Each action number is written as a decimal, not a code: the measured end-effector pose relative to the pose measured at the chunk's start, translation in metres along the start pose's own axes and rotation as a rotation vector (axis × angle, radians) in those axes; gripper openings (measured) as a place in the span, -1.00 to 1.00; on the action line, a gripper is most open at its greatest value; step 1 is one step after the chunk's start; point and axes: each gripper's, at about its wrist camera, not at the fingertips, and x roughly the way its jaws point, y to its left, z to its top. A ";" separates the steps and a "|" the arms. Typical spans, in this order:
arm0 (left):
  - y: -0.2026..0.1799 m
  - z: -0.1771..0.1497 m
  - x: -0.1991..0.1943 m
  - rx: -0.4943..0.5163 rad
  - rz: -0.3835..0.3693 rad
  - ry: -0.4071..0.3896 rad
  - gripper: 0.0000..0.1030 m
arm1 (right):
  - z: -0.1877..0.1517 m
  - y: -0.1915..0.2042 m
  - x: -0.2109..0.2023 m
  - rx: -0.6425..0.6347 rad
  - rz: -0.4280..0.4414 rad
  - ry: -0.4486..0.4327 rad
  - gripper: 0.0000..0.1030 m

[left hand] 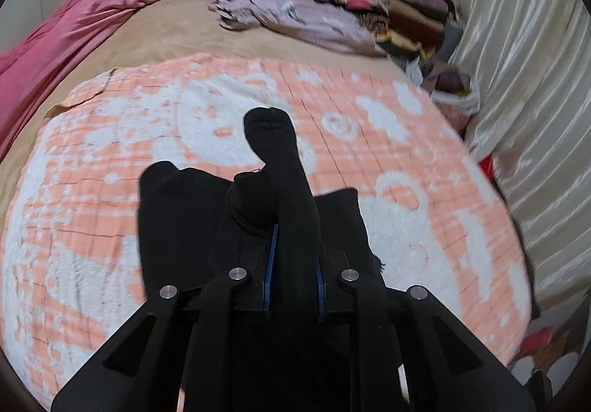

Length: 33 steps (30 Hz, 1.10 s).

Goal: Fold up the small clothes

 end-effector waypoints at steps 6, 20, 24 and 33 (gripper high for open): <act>-0.027 -0.004 0.031 0.051 -0.018 0.050 -0.23 | -0.002 -0.026 0.005 0.105 -0.049 0.051 -0.84; 0.056 -0.058 -0.034 0.095 0.096 -0.115 -0.15 | 0.037 -0.043 -0.041 0.066 -0.143 -0.096 -0.35; 0.054 -0.079 -0.013 0.168 0.106 -0.046 -0.16 | 0.069 -0.025 -0.003 -0.040 -0.044 0.027 -0.32; 0.052 -0.096 -0.008 0.163 0.131 -0.102 -0.19 | 0.087 -0.043 0.085 -0.047 -0.099 0.218 -0.32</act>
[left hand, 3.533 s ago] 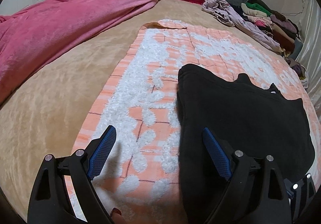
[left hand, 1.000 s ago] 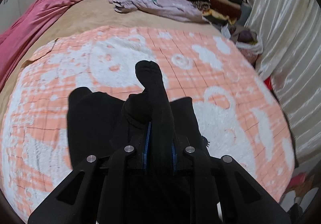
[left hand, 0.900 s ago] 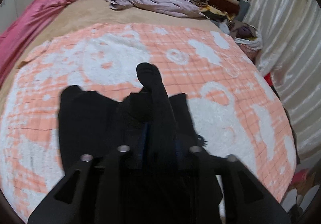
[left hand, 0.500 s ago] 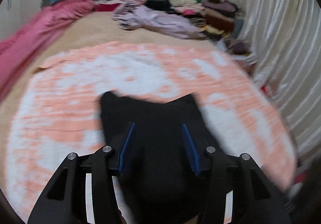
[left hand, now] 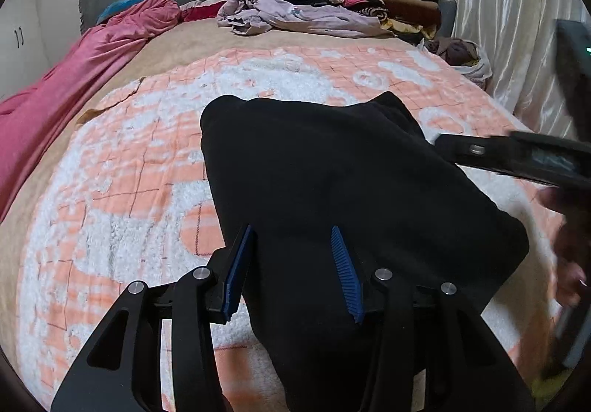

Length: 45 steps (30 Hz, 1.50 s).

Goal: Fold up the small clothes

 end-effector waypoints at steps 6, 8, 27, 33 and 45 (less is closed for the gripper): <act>-0.006 -0.005 -0.002 0.016 0.005 -0.019 -0.19 | 0.000 -0.008 0.025 0.023 0.038 0.054 -0.33; -0.007 -0.005 -0.002 0.011 0.003 -0.021 -0.19 | -0.001 -0.006 0.023 0.018 0.056 0.044 -0.45; -0.015 -0.003 -0.009 -0.032 -0.115 -0.029 -0.02 | -0.001 0.011 0.007 -0.240 -0.255 -0.044 -0.95; -0.019 -0.003 -0.002 -0.010 -0.103 -0.027 0.03 | -0.007 0.001 0.023 -0.231 -0.274 -0.031 -0.90; -0.012 -0.004 -0.001 -0.037 -0.121 -0.026 0.06 | -0.009 0.008 -0.042 -0.225 -0.196 -0.151 -0.67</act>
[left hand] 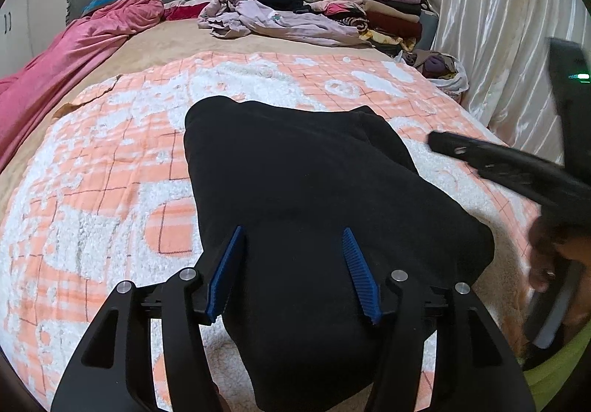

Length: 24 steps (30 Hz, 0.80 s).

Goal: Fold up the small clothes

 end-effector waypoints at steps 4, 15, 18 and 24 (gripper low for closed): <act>0.002 -0.001 -0.001 -0.006 -0.002 0.004 0.06 | -0.014 0.010 -0.018 -0.031 0.068 0.024 -0.67; 0.000 -0.008 -0.006 0.013 0.003 0.010 0.07 | -0.049 0.018 0.017 -0.058 -0.050 0.162 -0.67; 0.000 -0.009 -0.006 0.012 0.009 0.012 0.07 | -0.053 0.015 0.015 -0.044 -0.040 0.137 -0.62; 0.001 -0.011 -0.012 -0.002 0.010 0.018 0.17 | -0.048 0.017 -0.013 -0.025 -0.039 0.040 -0.18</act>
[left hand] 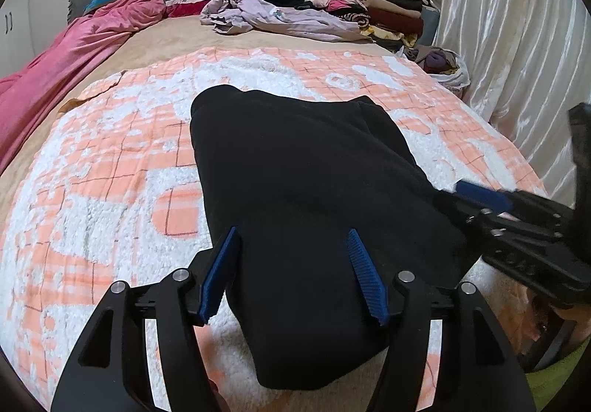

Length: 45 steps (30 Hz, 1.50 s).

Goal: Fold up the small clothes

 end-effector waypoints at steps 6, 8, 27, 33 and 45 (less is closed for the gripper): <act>0.006 -0.004 -0.007 -0.034 -0.010 0.004 0.19 | -0.013 0.001 -0.037 0.003 -0.007 -0.115 0.38; 0.007 -0.007 -0.012 -0.039 -0.011 -0.002 0.32 | -0.018 0.001 -0.052 0.009 -0.004 -0.167 0.54; 0.021 -0.056 -0.089 -0.010 0.053 -0.100 0.91 | -0.066 0.021 -0.102 -0.013 -0.016 -0.304 0.82; 0.034 -0.085 -0.103 -0.023 0.085 -0.091 0.91 | -0.083 0.025 -0.107 0.007 -0.015 -0.262 0.82; 0.059 -0.130 -0.095 -0.107 0.078 0.004 0.91 | -0.111 0.030 -0.086 0.045 -0.067 -0.065 0.82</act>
